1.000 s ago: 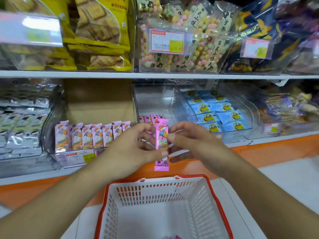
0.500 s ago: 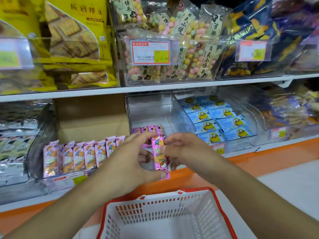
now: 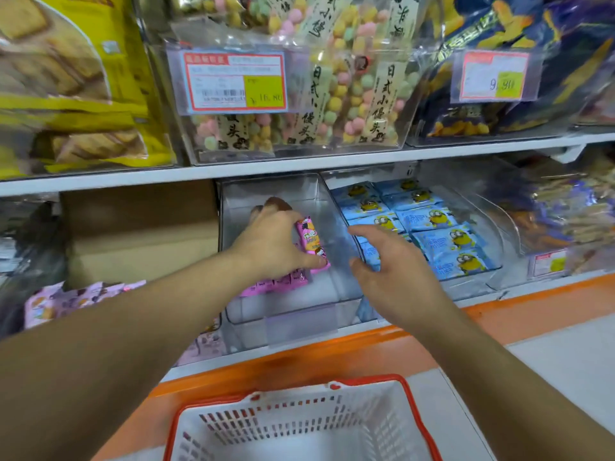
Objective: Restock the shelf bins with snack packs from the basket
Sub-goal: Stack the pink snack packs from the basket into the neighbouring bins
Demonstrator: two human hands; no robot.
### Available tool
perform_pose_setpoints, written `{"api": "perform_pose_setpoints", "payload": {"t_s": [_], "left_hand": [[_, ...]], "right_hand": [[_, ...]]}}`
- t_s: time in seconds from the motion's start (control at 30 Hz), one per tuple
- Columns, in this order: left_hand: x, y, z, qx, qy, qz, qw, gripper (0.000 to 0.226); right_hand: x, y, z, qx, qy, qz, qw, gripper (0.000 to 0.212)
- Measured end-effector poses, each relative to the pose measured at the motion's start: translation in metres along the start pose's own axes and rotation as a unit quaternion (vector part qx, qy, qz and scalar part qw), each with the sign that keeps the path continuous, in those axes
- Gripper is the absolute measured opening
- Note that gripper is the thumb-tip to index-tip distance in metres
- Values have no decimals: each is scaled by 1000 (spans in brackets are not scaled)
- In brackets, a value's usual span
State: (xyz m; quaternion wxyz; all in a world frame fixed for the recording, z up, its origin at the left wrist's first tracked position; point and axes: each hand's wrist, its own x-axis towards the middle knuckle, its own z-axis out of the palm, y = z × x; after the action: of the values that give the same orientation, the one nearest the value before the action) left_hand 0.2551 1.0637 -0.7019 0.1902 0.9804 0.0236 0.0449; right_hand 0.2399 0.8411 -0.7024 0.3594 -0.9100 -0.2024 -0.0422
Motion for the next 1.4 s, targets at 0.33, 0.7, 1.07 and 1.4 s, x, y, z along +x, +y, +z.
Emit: {"api": "perform_pose_setpoints", "payload": {"t_s": [0.33, 0.7, 1.07, 1.4], "left_hand": [[31, -4, 48, 125, -130, -78, 981, 82], [30, -7, 55, 104, -187, -132, 968, 103], [-91, 24, -4, -122, 81, 67, 987, 31], [-241, -45, 84, -125, 46, -2, 991, 45]], "right_hand": [[0, 16, 3, -22, -1, -33, 999, 52], [-3, 16, 1, -20, -17, -34, 999, 58], [-32, -6, -7, 16, 35, -91, 995, 42], [-116, 2, 60, 45, -166, 0, 985, 25]]}}
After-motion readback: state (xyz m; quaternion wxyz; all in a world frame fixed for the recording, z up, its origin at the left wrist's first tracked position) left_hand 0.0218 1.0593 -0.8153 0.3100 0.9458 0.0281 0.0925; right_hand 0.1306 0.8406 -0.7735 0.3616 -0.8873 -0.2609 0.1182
